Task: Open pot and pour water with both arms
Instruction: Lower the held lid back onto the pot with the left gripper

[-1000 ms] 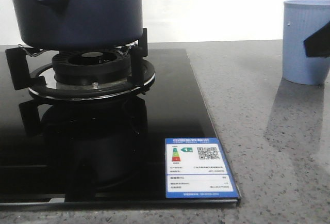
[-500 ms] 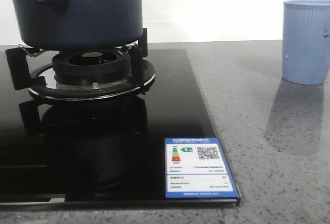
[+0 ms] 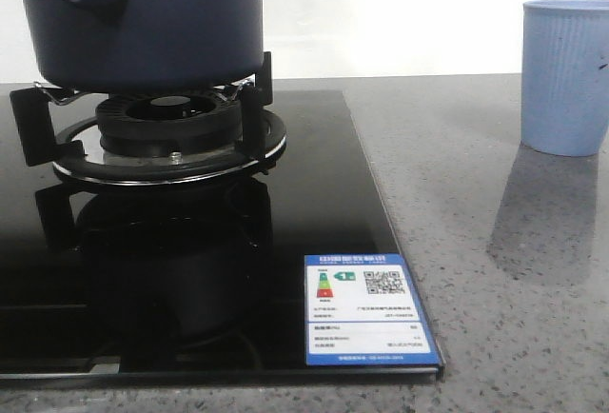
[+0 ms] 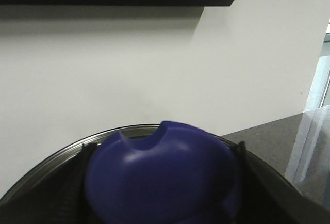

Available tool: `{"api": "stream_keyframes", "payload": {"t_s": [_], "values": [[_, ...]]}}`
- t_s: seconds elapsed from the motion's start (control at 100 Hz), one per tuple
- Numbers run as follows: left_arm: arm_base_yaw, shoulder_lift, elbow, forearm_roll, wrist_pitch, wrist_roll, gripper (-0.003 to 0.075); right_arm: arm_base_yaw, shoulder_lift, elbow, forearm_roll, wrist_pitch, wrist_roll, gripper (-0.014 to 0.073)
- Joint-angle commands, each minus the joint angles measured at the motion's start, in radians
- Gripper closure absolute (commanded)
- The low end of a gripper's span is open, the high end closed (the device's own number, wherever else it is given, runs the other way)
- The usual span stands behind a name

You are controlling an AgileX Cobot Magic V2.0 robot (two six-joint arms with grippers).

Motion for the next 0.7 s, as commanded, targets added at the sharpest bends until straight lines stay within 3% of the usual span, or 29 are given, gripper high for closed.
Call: {"api": "stream_keyframes", "payload": {"t_s": [0.0,0.69], "values": [[-0.010,0.018,-0.040,0.000,-0.128,0.001,0.0318,-0.006,-0.001,-0.024,0.011,-0.007,0.012,-0.0076],[-0.010,0.147,-0.040,0.000,-0.164,0.001,0.0318,-0.006,-0.001,-0.024,0.004,-0.035,0.012,-0.0076]]}}
